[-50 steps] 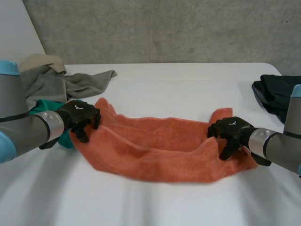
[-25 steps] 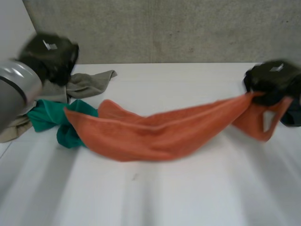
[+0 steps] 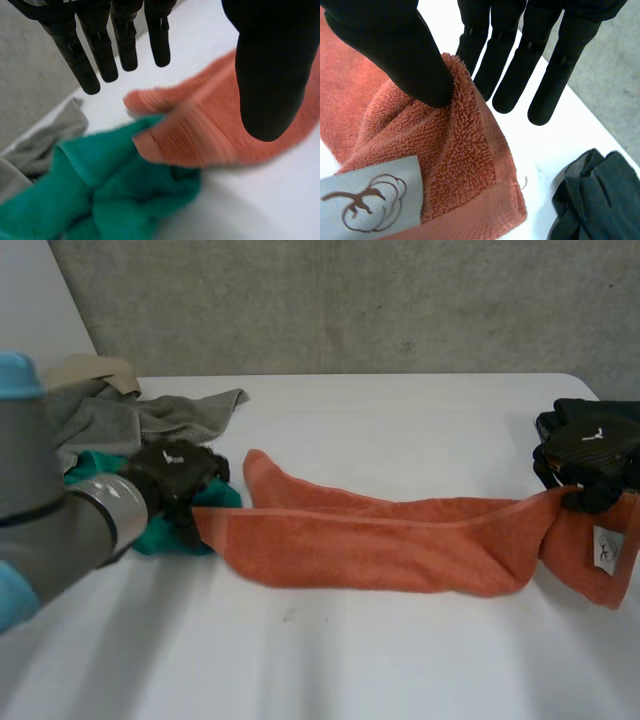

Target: Fold the laundry.

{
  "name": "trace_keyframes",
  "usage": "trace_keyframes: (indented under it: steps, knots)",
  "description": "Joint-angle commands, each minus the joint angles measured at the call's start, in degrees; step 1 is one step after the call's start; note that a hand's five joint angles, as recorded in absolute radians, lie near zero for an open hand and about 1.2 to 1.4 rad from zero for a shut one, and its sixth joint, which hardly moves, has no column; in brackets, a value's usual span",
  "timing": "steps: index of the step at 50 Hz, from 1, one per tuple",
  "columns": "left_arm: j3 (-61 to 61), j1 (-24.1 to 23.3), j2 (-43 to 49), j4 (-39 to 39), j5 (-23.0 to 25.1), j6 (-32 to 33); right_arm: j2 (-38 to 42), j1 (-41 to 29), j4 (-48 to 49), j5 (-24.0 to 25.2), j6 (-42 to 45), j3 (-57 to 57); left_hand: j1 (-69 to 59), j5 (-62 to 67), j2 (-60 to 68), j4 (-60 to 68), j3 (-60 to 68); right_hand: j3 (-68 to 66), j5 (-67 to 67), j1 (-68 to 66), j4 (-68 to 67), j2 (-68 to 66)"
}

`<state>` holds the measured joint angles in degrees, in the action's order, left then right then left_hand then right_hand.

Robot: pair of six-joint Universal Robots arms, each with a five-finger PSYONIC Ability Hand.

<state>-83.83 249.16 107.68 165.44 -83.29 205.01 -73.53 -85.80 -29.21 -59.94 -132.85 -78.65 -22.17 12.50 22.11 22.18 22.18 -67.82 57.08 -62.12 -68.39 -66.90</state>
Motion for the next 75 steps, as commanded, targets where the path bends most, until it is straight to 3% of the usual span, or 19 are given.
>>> trace_keyframes:
  steps: [1, 10, 14, 15, 16, 19, 24, 32, 39, 44, 50, 54, 61, 65, 66, 72, 75]
  knots:
    - [-1.43, -0.61, 4.11, 6.47, -4.24, 0.04, 1.63, 0.64, 3.72, -0.18, -1.89, -2.38, -4.35, 4.03, 4.42, 4.35, 4.34, -12.18, 12.92, -17.88, -11.61, -13.10]
    - [0.33, -1.93, 11.67, 12.54, -4.69, -0.14, 1.90, 0.20, 6.80, 0.08, -1.98, -6.60, -9.38, 9.06, 9.45, 9.38, 9.37, -12.18, 12.92, -17.88, -11.61, -13.10]
    - [0.68, -2.45, 12.56, 12.46, -4.42, -0.66, 2.25, 0.29, 7.59, -0.18, -1.98, -6.96, -32.87, 32.55, 32.94, 32.86, 32.86, -12.18, 12.92, -17.88, -11.61, -13.10]
    - [0.42, -2.63, 12.30, 12.54, -4.68, -0.93, 2.25, 0.46, 7.59, -0.27, -1.89, -6.69, -54.10, 53.77, 54.17, 54.09, 54.09, -12.18, 12.92, -17.88, -11.61, -13.10]
    - [0.42, -2.81, 11.51, 12.72, -4.95, -0.84, 1.99, 0.81, 7.59, -0.36, -1.71, -6.26, -57.79, 57.47, 57.86, 57.78, 57.78, -12.18, 12.92, -17.88, -11.61, -13.10]
    - [0.51, -2.63, 9.05, 12.55, -5.91, -1.02, 1.20, 1.43, 7.15, -0.53, -1.63, -4.85, -57.83, 57.50, 57.89, 57.82, 57.82, -12.18, 12.92, -17.88, -11.61, -13.10]
    - [1.30, -2.19, -2.54, 10.70, -9.52, -2.42, -3.80, 4.84, 2.86, -1.15, -1.10, 2.07, -57.83, 57.50, 57.89, 57.82, 57.82, -12.18, 12.92, -17.88, -11.61, -13.10]
    - [8.94, -0.96, -20.48, 2.36, -8.56, -4.53, -11.54, 10.30, -7.08, 0.61, 4.52, 12.64, -57.83, 57.50, 57.89, 57.82, 57.82, -12.18, 12.92, -17.88, -11.61, -13.10]
    - [15.27, 0.09, -21.55, -6.25, -6.88, -4.71, -14.45, 10.83, -7.71, 2.28, 7.69, 15.02, -57.83, 57.50, 57.89, 57.82, 57.82, -12.18, 12.92, -17.88, -11.61, -13.10]
    - [17.20, 1.32, -17.86, -7.58, -8.37, -4.62, -12.35, 10.31, -4.37, 1.49, 7.95, 14.58, -57.83, 57.50, 57.89, 57.82, 57.82, -12.18, 12.92, -17.88, -11.61, -13.10]
    - [18.26, 1.41, -11.89, -6.53, -10.31, -4.18, -6.90, 8.38, 2.92, -2.02, 7.87, 15.28, -57.83, 57.50, 57.89, 57.82, 57.82, -12.18, 12.92, -17.88, -11.61, -13.10]
    - [18.79, -0.17, -5.56, -3.99, -9.61, -3.22, -1.54, 3.55, 6.44, -1.50, 6.55, 12.65, -57.83, 57.50, 57.89, 57.82, 57.82, -12.18, 12.92, -17.88, -11.61, -13.10]
    - [30.72, -0.44, 10.00, 8.13, -10.84, 1.71, 11.99, -2.78, 15.57, -8.26, 11.12, 22.55, -57.83, 57.50, 57.89, 57.82, 57.82, -12.18, 12.92, -17.88, -11.61, -13.10]
    - [39.87, 0.36, 12.38, 17.09, -12.51, 1.19, 15.87, -4.98, 30.58, -12.92, 3.76, 31.44, -57.83, 57.50, 57.89, 57.82, 57.82, -12.18, 12.92, -17.88, -11.61, -13.10]
    - [42.49, 0.53, 12.21, 21.20, -13.38, -0.04, 15.52, -4.90, 38.71, -13.97, -1.66, 32.24, -57.83, 57.50, 57.89, 57.82, 57.82, -12.18, 12.92, -17.88, -11.61, -13.10]
    - [44.54, 0.27, 9.66, 31.34, -15.32, -4.18, 11.75, -3.32, 71.34, -15.38, -22.68, 27.16, -57.83, 57.50, 57.89, 57.82, 57.82, -12.18, 12.92, -17.88, -11.61, -13.10]
    - [44.19, 0.01, 9.48, 31.88, -14.88, -3.39, 11.65, -3.40, 73.33, -15.04, -24.56, 26.09, -57.83, 57.50, 57.89, 57.82, 57.82, -12.18, 12.92, -17.88, -11.61, -13.10]
